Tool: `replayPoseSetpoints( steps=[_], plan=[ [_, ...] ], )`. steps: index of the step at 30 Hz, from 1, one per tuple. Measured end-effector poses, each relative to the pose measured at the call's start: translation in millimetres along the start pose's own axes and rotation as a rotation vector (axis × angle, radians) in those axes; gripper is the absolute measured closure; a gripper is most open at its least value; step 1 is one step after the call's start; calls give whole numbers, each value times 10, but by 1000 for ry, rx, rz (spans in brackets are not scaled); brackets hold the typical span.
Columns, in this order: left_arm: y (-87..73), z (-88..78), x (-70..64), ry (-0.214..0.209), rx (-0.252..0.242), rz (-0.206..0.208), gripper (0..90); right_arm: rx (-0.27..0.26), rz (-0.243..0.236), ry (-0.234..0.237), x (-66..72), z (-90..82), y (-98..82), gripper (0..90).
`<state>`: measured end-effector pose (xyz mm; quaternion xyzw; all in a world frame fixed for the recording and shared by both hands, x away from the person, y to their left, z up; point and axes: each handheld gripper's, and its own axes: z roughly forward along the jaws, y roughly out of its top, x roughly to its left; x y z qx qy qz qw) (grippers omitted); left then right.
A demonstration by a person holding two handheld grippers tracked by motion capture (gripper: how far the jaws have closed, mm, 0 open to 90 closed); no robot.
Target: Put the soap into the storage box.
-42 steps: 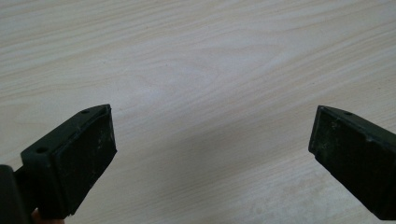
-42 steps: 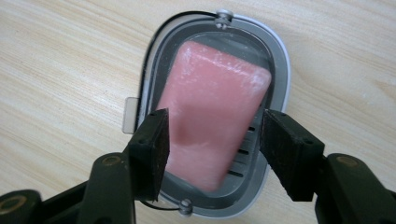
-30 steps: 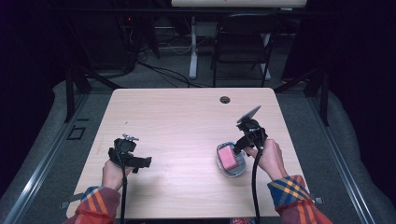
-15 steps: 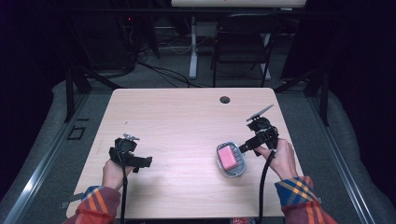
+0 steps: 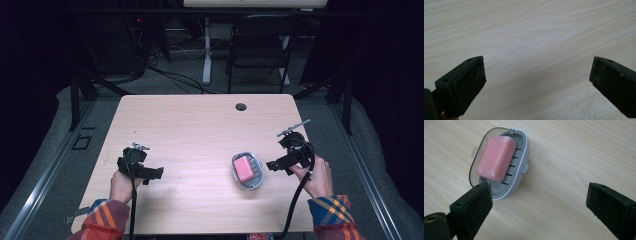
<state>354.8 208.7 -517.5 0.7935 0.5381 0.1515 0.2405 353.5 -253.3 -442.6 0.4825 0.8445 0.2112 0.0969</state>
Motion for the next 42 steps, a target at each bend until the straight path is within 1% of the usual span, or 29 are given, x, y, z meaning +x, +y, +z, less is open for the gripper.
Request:
replayPoseSetpoints(
  steps=[1, 2, 4, 7, 8, 11, 15, 16, 17, 18, 19, 21, 22, 23, 27, 28, 29, 30, 32, 33, 36, 37, 38, 39, 41, 42],
  plan=[
    [0, 0, 0, 0, 0, 0, 5, 0, 0, 0, 0, 0, 0, 60],
    [3, -1, -1, -2, 2, 5, 5, -6, 6, 4, -21, -3, -49, 53],
    [3, -1, -6, -2, 4, 4, 5, -15, 5, -1, -46, -9, -100, 48],
    [3, 1, -7, -3, 3, 4, 5, -13, 3, -18, -73, -28, -175, 40],
    [3, 4, -8, -3, 2, 5, 5, -14, 8, -12, -80, -32, -199, 38],
    [5, 3, -11, -4, 7, 6, 5, -14, 5, -31, -115, -43, -271, 29],
    [7, 4, -14, -2, 7, 10, 5, -13, 9, -33, -153, -52, -337, 20],
    [7, 3, -15, -2, 8, 11, 5, -22, 7, -34, -171, -47, -381, 16],
    [7, 5, -16, -2, 9, 12, 5, -25, 14, -36, -175, -37, -402, 11],
    [8, 6, -17, -1, 9, 13, 5, -20, 13, -42, -184, -28, -420, 6],
    [8, 7, -19, -2, 10, 14, 5, -19, 14, -39, -190, -15, -439, 2],
    [10, 12, -20, -1, 9, 16, 5, -7, 11, -51, -205, 8, -477, 1],
    [10, 15, -21, -1, 9, 13, 5, -7, 14, -46, -207, 23, -497, 1],
    [11, 16, -19, 0, 10, 16, 5, 2, 9, -55, -216, 33, -516, 1],
    [12, 24, -26, 1, 17, 21, 5, 11, 5, -59, -230, 65, -580, 0],
    [12, 25, -32, 0, 20, 21, 5, 17, 5, -57, -237, 69, -595, 0],
    [12, 28, -35, 1, 20, 24, 5, 8, 14, -52, -238, 81, -613, 0],
    [12, 30, -36, 1, 19, 26, 5, 19, 7, -54, -250, 87, -628, 0],
    [12, 31, -39, 1, 20, 26, 5, 24, 12, -44, -262, 103, -663, 0],
    [13, 32, -37, 2, 20, 31, 5, 29, 6, -47, -274, 107, -681, 0],
    [15, 38, -45, 2, 26, 31, 5, 34, 28, -34, -305, 118, -744, 0],
    [15, 42, -48, 1, 26, 33, 5, 40, 36, -20, -318, 123, -768, 0],
    [15, 45, -53, 3, 26, 35, 5, 35, 50, -7, -326, 133, -797, 0],
    [15, 45, -53, 3, 26, 35, 5, 46, 66, 1, -329, 128, -819, 0],
    [16, 50, -60, 3, 28, 42, 4, 45, 71, 3, -336, 131, -844, 0],
    [17, 54, -67, 3, 26, 48, 4, 55, 90, 5, -339, 138, -893, 0]
  ],
)
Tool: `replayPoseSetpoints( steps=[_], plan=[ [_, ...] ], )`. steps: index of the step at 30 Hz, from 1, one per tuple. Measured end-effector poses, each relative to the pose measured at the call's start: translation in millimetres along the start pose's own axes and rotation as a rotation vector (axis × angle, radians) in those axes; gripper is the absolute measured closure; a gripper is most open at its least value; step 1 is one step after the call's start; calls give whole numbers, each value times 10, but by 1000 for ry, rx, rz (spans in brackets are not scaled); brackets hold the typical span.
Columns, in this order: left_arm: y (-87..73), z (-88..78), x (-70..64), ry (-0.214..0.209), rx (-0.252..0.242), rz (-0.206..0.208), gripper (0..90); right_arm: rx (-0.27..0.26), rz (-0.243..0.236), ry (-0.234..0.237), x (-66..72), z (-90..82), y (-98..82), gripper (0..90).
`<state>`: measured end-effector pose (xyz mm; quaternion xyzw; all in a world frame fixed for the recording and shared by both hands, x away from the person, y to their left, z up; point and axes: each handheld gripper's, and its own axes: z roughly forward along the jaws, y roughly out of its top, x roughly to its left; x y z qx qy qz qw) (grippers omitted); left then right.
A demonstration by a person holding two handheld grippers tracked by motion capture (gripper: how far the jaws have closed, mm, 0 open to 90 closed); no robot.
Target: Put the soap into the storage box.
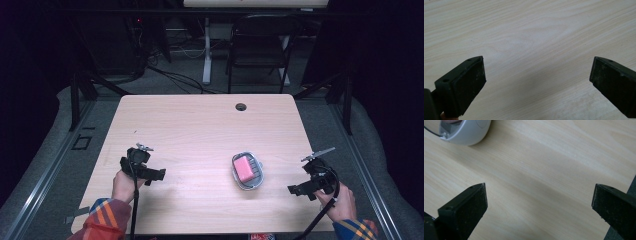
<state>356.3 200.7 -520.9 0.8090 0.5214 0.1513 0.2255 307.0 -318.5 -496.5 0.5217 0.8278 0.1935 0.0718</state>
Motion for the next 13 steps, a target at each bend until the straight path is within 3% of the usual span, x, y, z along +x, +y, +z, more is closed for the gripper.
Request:
replayPoseSetpoints(
  steps=[4, 6, 8, 9, 13],
  plan=[
    [3, 14, -13, -2, 6, 19, 3, 52, -7, -5, -10, 44, -53, 0],
    [3, 17, -19, -3, 11, 32, 3, 60, 2, -5, -8, 58, -51, 0],
    [5, 17, -24, -5, 11, 38, 3, 34, 21, 3, 12, 76, -55, 0],
    [5, 18, -24, -5, 11, 39, 3, 80, -14, 7, -9, 51, -37, 0],
    [4, 26, -23, -11, 9, 37, 2, 62, -6, -4, 4, 77, -45, 0]
  ],
)
